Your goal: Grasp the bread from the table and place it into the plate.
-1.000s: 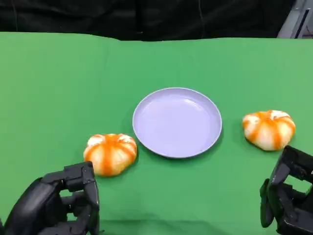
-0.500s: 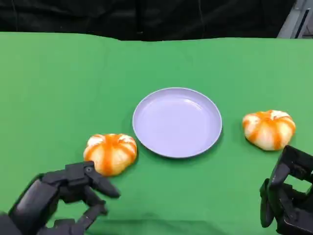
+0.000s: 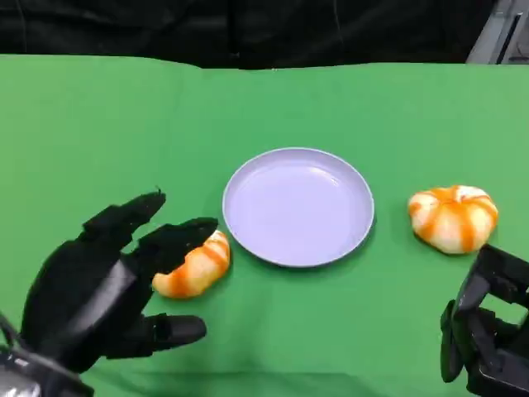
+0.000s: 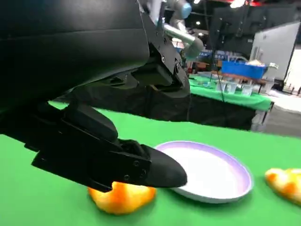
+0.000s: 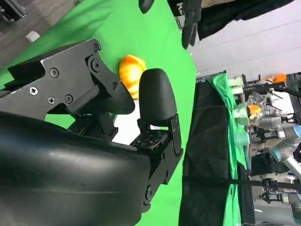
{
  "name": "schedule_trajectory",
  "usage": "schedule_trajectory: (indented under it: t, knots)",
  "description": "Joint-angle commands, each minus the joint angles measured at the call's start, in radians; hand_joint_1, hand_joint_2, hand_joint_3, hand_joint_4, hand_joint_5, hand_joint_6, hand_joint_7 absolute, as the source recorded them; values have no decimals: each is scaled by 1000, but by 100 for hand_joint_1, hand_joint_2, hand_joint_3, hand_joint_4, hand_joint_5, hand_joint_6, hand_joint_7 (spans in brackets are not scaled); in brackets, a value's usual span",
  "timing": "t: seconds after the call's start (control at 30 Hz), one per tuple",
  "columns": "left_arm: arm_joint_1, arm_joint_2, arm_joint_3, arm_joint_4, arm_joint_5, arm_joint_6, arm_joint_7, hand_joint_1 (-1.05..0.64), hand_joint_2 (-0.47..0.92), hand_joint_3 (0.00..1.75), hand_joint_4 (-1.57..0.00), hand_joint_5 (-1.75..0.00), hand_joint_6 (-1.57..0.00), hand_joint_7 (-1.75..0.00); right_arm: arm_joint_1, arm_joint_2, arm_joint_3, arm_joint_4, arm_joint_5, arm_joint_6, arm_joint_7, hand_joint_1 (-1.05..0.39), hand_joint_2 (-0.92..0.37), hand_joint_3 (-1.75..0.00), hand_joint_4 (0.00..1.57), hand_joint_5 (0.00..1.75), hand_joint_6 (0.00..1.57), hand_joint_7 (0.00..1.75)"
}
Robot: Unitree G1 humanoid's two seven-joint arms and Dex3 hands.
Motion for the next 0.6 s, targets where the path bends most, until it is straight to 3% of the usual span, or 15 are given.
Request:
schedule_trajectory:
  t: [0.03, 0.6]
  knots:
    - [-93, 28, -49, 87, 87, 72, 0, -93, 92, 23, -22, -3, -46, 0, -4, -10, -3, 3, 5, -6, 7, -1, -64, -121, 94, 175, 63, 175]
    - [-334, 25, -205, 546, 63, 185, 57, -91, 92, 21, -27, -3, -44, 0, 10, -12, 2, -35, 10, 26, -8, -3, -63, -124, 93, 175, 62, 175]
